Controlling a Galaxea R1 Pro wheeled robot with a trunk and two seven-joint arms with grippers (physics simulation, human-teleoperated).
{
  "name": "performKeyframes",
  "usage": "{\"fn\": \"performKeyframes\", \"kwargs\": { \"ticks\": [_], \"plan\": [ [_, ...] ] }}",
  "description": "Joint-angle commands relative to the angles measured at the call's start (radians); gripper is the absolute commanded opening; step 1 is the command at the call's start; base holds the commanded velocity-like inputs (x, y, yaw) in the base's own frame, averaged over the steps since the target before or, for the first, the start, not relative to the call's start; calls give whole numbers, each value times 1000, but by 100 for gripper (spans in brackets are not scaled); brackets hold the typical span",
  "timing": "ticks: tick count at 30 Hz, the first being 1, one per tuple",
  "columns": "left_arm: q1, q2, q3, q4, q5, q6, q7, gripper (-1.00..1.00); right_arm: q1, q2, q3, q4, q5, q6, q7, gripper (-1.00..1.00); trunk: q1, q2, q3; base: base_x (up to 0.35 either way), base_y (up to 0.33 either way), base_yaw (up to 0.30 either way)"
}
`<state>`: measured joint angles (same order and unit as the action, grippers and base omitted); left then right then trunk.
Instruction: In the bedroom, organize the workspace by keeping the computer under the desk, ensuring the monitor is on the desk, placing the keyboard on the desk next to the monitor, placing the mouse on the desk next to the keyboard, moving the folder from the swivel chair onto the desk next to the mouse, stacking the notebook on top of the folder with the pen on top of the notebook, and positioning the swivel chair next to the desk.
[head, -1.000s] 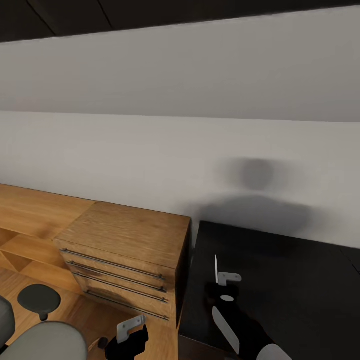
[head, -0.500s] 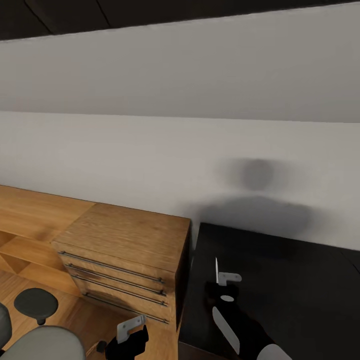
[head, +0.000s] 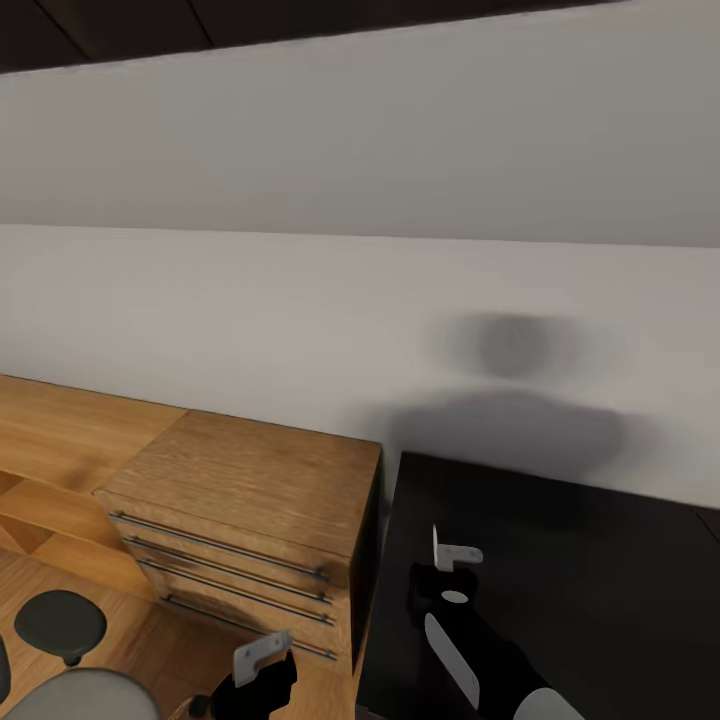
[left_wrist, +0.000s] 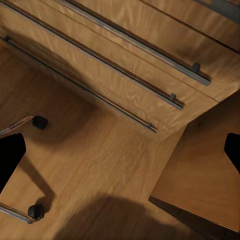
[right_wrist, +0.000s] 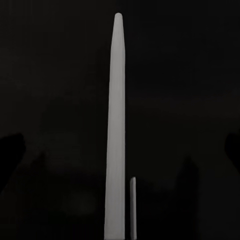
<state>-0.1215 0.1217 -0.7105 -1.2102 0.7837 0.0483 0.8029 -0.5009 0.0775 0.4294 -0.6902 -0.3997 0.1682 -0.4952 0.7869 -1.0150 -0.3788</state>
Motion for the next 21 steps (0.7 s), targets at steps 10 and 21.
{"fn": "performKeyframes", "kwargs": {
  "ticks": [10,21],
  "plan": [
    [-1,2,-3,-3,3,5,7,100,-1,-1,5,-2,-5,5,-8,100,0,-1,-1,36,0,0],
    [-1,3,2,-28,3,4,8,100,-1,-1,0,0,-14,14,-6,100,0,-1,-1,0,0,0]
  ]
}}
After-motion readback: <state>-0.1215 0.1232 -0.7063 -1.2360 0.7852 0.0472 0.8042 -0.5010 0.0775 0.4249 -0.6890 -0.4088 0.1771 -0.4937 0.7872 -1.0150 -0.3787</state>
